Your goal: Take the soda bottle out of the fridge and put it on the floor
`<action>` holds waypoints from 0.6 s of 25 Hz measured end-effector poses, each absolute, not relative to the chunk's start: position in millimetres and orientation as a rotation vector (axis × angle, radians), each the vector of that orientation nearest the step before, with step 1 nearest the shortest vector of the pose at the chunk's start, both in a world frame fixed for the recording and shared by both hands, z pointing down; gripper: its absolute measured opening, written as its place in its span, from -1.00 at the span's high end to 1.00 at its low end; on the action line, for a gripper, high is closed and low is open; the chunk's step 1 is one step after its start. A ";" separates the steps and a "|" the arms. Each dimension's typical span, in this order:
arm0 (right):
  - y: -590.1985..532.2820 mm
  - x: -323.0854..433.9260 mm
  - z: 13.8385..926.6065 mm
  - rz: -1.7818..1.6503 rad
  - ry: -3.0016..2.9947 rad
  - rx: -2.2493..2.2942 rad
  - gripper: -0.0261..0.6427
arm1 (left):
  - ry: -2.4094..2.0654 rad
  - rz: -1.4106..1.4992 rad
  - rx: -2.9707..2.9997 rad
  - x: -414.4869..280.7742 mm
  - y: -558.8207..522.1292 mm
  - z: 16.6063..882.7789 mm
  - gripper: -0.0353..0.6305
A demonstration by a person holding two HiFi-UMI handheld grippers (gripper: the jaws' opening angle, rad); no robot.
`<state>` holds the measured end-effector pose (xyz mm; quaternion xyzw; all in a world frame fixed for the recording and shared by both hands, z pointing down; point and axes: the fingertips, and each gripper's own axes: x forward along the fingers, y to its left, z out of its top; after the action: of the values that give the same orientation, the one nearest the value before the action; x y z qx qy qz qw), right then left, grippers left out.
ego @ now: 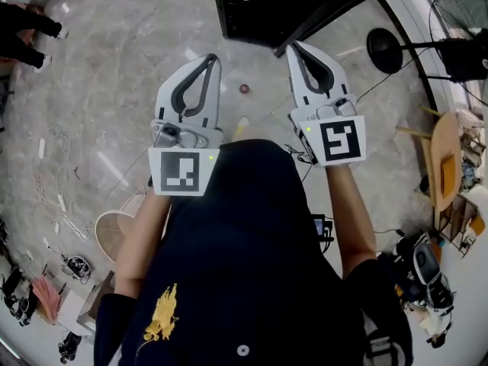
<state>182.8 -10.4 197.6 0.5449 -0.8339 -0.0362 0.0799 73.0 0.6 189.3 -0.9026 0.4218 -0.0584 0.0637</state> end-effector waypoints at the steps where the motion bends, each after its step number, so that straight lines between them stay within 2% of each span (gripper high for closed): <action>1: -10.5 181.4 197.9 -0.108 -2.489 1.628 0.94 | 1.268 -0.187 -2.725 71.8 0.0 189.6 0.84; 15: -12.6 173.6 199.2 -0.083 -2.460 1.613 0.94 | 1.268 -0.150 -2.728 70.0 -10.2 186.1 0.84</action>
<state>173.6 -12.6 199.2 0.5455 -0.8317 -0.0281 0.0993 70.0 -10.2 186.1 -0.9038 0.4202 -0.0497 0.0649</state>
